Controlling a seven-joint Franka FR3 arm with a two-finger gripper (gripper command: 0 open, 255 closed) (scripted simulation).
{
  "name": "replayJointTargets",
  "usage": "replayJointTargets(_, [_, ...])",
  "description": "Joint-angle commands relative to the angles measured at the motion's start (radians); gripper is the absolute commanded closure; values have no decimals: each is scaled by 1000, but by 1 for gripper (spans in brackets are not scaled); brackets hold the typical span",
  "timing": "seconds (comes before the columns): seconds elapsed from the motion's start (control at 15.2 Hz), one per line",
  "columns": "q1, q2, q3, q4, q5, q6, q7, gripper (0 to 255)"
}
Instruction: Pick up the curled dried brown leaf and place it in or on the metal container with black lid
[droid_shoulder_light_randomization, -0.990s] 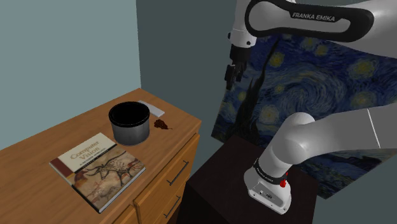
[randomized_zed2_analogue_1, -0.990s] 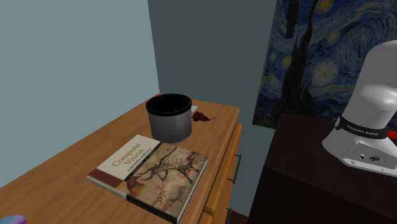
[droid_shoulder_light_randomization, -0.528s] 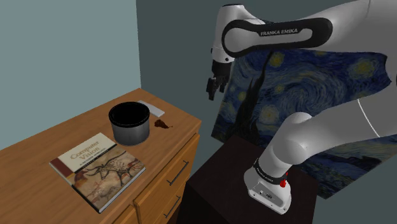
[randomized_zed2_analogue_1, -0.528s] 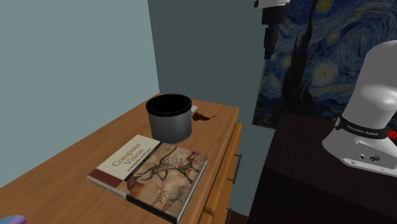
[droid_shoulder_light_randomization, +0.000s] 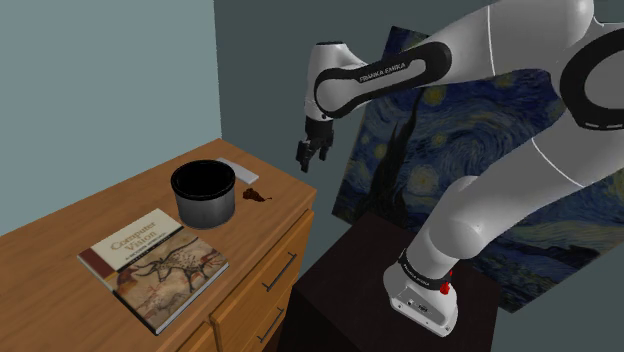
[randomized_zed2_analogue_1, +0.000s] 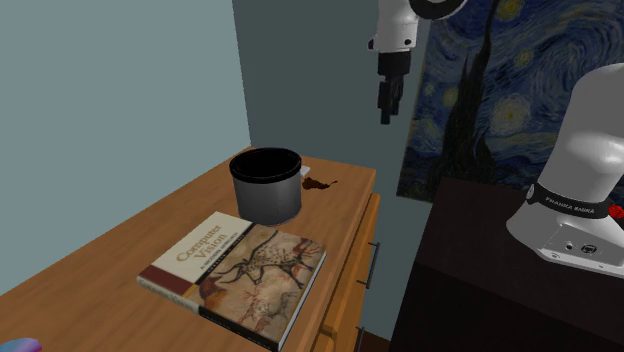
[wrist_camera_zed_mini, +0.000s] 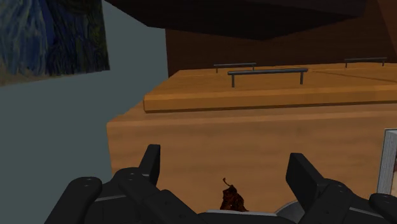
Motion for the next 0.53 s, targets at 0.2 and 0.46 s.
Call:
replayJointTargets(0.2, [9,195,16,64,14,145,27,0])
replayJointTargets(0.46, [17,352,25,133,19,242,48,0])
